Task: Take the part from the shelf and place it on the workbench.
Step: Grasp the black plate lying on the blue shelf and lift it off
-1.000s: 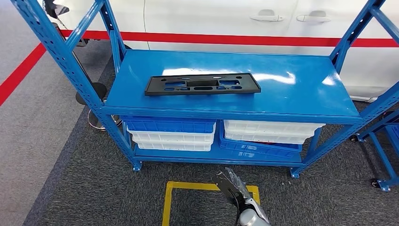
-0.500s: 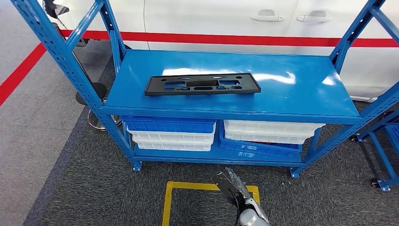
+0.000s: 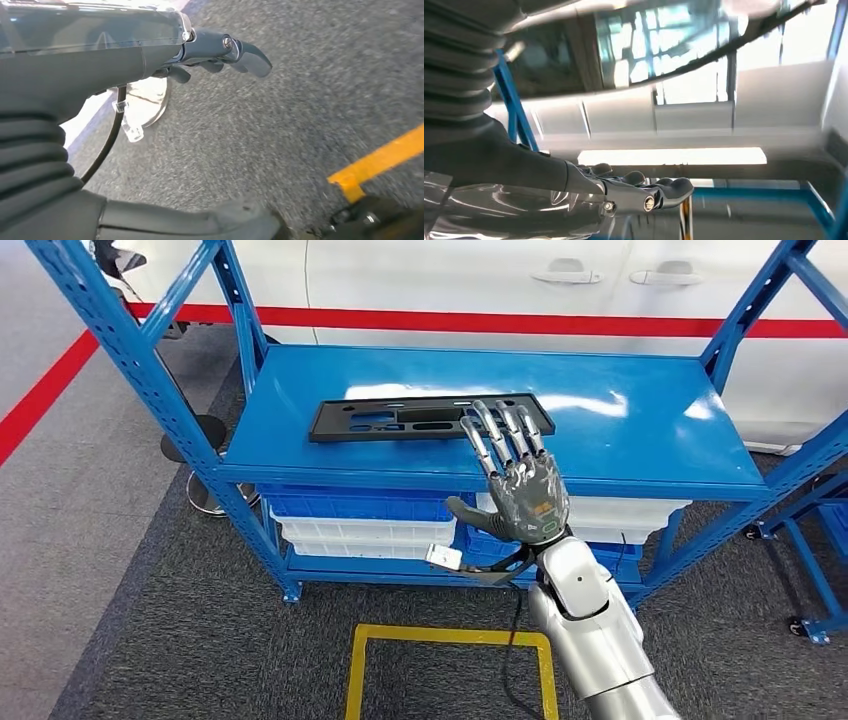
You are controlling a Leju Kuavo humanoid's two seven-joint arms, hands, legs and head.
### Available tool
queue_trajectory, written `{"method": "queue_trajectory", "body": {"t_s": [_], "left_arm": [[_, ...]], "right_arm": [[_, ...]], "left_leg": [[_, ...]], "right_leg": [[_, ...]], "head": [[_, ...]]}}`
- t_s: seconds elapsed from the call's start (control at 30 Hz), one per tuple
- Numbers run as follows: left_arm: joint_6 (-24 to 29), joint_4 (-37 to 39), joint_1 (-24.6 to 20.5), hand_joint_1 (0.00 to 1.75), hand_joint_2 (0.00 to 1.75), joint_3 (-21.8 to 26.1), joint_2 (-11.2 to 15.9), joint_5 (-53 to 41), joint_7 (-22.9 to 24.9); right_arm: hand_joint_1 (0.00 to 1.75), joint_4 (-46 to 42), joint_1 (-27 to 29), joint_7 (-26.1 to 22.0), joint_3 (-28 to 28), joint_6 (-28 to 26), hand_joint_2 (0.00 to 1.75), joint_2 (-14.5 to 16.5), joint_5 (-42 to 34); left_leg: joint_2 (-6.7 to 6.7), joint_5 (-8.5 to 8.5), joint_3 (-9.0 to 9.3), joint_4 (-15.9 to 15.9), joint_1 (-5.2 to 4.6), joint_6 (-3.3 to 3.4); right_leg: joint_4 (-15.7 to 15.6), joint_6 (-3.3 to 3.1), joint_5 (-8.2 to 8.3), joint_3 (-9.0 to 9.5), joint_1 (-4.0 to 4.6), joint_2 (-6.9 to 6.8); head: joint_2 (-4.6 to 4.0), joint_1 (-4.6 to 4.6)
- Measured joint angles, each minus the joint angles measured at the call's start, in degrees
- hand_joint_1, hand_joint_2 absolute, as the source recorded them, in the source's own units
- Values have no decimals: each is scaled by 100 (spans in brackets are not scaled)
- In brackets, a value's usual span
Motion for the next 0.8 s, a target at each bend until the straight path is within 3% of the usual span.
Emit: {"method": "queue_trajectory", "body": {"t_s": [0.1, 0.17, 0.8], "left_arm": [[25, 0, -15, 0, 175, 54, 3, 7, 8], [30, 0, -19, 0, 175, 73, 1, -10, 17], [34, 0, -22, 0, 175, 90, 2, -74, 43]], "right_arm": [[0, -171, 0, 82, 308, 170, 175, -163, -1595], [0, -248, 2, 106, 430, 170, 175, -211, -2157], [0, -495, 252, 155, 698, 239, 175, -336, -2485]], "left_leg": [[-2, 0, -5, 1, 0, 1], [-3, 0, -9, 1, 0, 1], [-4, 0, -16, 0, 0, 1]], "right_leg": [[-1, 3, 1, -6, -1, -5], [-1, 4, 0, -8, -2, -7], [-1, 4, -1, -14, -1, -8]], "head": [[0, 2], [0, 1], [0, 1]]}}
